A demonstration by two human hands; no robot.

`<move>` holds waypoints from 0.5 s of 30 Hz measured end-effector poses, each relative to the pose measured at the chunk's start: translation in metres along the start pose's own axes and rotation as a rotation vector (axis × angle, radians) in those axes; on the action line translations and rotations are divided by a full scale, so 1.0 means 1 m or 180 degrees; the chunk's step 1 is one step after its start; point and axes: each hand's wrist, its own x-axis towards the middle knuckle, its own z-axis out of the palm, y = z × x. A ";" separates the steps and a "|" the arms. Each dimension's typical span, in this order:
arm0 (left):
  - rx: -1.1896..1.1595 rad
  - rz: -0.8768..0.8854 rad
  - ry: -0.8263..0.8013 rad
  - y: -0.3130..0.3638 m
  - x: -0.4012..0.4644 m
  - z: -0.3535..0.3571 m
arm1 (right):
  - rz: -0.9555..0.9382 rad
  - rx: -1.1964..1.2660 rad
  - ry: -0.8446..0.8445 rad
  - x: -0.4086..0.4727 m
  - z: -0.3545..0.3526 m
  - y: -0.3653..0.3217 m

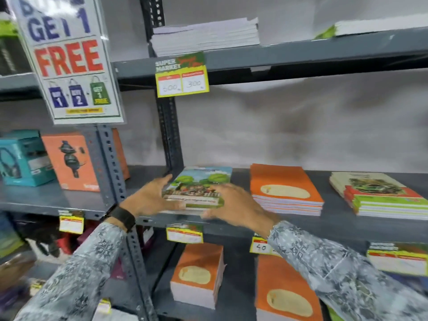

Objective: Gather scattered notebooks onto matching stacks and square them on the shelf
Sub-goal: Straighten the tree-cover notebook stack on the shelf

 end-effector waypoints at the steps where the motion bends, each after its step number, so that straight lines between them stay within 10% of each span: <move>1: -0.0055 -0.0047 -0.0166 -0.005 -0.005 0.001 | 0.0120 0.0037 -0.0079 0.002 0.010 -0.003; 15: -0.0977 0.0147 0.0364 -0.048 -0.007 0.020 | 0.0610 0.0449 0.0413 -0.008 0.030 -0.031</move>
